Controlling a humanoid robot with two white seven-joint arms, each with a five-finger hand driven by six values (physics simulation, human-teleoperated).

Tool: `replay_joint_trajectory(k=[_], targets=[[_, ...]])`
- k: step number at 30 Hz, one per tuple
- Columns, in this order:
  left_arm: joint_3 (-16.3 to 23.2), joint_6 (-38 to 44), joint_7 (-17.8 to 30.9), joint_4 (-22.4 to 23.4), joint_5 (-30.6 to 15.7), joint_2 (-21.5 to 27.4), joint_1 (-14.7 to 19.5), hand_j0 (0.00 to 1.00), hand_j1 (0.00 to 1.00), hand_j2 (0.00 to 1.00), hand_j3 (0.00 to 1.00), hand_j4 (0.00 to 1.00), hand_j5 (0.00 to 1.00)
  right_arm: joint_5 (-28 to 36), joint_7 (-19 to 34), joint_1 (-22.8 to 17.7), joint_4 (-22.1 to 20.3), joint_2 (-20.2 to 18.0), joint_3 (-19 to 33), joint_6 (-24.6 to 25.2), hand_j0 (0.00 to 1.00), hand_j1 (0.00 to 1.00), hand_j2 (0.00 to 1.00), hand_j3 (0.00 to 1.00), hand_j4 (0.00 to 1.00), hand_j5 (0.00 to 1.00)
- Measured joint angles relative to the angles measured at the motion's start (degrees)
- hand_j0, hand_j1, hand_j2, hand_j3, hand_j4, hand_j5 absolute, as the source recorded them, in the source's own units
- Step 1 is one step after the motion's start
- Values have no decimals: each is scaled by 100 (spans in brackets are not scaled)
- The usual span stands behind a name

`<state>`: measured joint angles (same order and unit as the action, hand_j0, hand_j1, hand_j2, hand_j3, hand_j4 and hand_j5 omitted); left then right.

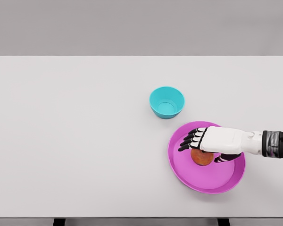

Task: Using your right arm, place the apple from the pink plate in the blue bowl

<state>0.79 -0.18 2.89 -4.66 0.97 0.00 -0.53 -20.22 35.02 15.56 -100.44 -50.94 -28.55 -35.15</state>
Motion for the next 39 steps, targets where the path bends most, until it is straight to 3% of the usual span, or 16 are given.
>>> replay_joint_trajectory(k=[6,9,12,19,39], targets=[[0,0,0,0,0,0,9,100,100,100,100,100,100,0,0,0,0,-3,-2,0,74,74,74,74,74,74],[0,0,0,0,0,0,0,100,100,100,100,100,100,-1,0,0,0,-4,-2,0,73,73,73,73,73,73],[0,0,0,0,0,0,9,100,100,100,100,100,100,0,0,0,0,-4,-4,0,60,60,60,60,60,60],[0,0,0,0,0,0,9,100,100,100,100,100,100,-1,-1,0,0,-6,-5,0,50,50,50,50,50,50],[0,0,0,0,0,0,0,100,100,100,100,100,100,22,-5,220,0,-4,10,-2,43,43,43,43,43,43]])
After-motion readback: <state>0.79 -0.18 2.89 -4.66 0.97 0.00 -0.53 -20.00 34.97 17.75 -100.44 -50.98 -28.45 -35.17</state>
